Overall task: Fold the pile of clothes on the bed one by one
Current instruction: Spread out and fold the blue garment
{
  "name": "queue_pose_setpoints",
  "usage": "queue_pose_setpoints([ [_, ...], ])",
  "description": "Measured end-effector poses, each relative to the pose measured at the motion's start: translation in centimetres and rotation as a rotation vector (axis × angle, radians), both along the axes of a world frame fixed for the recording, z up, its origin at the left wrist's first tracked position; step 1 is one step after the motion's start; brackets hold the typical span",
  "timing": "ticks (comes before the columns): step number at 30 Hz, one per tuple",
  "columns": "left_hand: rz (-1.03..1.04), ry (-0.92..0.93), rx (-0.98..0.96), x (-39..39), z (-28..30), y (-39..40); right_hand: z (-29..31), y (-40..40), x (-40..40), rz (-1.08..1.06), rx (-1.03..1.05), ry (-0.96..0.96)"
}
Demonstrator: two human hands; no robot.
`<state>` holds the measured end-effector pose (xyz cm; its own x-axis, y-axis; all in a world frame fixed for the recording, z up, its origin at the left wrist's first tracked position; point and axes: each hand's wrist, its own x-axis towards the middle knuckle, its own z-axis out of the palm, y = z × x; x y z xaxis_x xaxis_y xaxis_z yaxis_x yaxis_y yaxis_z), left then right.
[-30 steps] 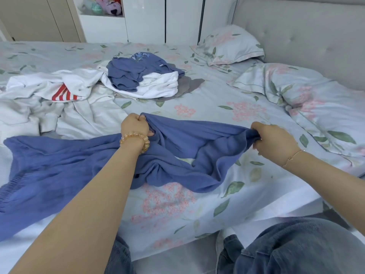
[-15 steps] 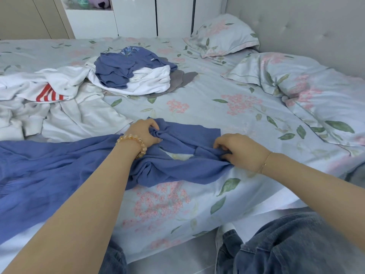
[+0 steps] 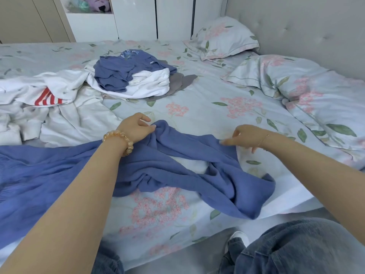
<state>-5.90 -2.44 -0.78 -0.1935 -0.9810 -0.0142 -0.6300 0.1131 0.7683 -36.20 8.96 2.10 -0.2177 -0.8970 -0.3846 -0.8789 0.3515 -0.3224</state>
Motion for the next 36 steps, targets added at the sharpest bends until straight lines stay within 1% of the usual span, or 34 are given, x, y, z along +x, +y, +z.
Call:
queue_pose_setpoints([
  [1,0.015,-0.027,0.004,0.5,0.0,-0.3,-0.9,-0.5,-0.1,0.023,0.05,0.009],
  [3,-0.04,-0.199,0.086,1.9,0.0,-0.7,-2.1,-1.2,-0.1,0.027,0.079,-0.023],
  [4,-0.1,-0.297,0.165,2.5,0.0,-0.7,-2.2,-1.4,-0.3,-0.005,0.039,-0.092],
  [5,-0.154,-0.36,0.24,3.0,0.1,-0.7,-2.2,-1.7,-0.6,-0.078,-0.037,-0.212],
  [6,-0.185,-0.375,0.291,3.3,0.2,-0.7,-2.0,-2.1,-1.3,-0.181,-0.126,-0.37],
  [7,-0.195,-0.352,0.318,3.4,0.3,-0.8,-1.8,-2.6,-2.1,-0.305,-0.208,-0.56],
  [8,-0.195,-0.317,0.329,3.5,0.3,-0.8,-1.6,-2.9,-3.0,-0.416,-0.268,-0.749],
  [9,-0.194,-0.289,0.324,3.5,0.4,-0.8,-1.2,-3.2,-3.7,-0.49,-0.315,-0.895],
  [10,-0.191,-0.271,0.304,3.5,0.3,-0.8,-1.0,-3.5,-4.4,-0.547,-0.356,-0.995],
  [11,-0.188,-0.259,0.269,3.6,0.3,-0.9,-0.7,-3.7,-5.0,-0.604,-0.398,-1.051],
  [12,-0.186,-0.251,0.228,3.6,0.3,-1.1,-0.5,-4.1,-5.7,-0.648,-0.445,-1.064],
  [14,-0.188,-0.196,0.154,3.6,0.8,-1.4,0.0,-4.8,-6.8,-0.675,-0.531,-1.018],
  [15,-0.188,-0.14,0.133,3.6,1.1,-1.5,0.3,-5.1,-7.3,-0.661,-0.574,-0.957],
  [16,-0.185,-0.081,0.121,3.6,1.3,-1.8,0.5,-5.7,-7.8,-0.631,-0.621,-0.854],
  [17,-0.182,-0.032,0.114,3.6,1.5,-2.1,0.7,-6.2,-8.3,-0.585,-0.654,-0.704],
  [18,-0.176,0.0,0.119,3.6,1.5,-2.3,0.8,-6.8,-8.9,-0.528,-0.675,-0.515],
  [20,-0.173,0.063,0.152,3.7,1.6,-2.9,1.1,-8.1,-9.9,-0.41,-0.669,-0.148],
  [22,-0.174,0.111,0.161,3.5,1.5,-3.8,1.0,-9.6,-10.9,-0.317,-0.607,0.07],
  [24,-0.125,0.105,0.057,3.1,1.1,-5.0,0.5,-11.2,-11.3,-0.258,-0.576,0.212],
  [27,0.041,0.027,-0.193,2.2,-0.1,-7.4,-1.1,-14.0,-11.3,-0.27,-0.618,0.305],
  [30,0.152,-0.11,-0.323,1.8,-1.6,-9.4,-3.2,-16.3,-11.0,-0.26,-0.657,0.307],
  [32,0.2,-0.196,-0.336,2.0,-2.7,-10.1,-4.6,-17.3,-10.5,-0.234,-0.638,0.281],
  [34,0.209,-0.283,-0.305,1.8,-3.6,-10.0,-5.8,-17.7,-9.3,-0.181,-0.558,0.315],
  [36,0.181,-0.406,-0.302,1.3,-4.4,-9.5,-6.4,-16.9,-7.3,-0.047,-0.575,0.348],
])
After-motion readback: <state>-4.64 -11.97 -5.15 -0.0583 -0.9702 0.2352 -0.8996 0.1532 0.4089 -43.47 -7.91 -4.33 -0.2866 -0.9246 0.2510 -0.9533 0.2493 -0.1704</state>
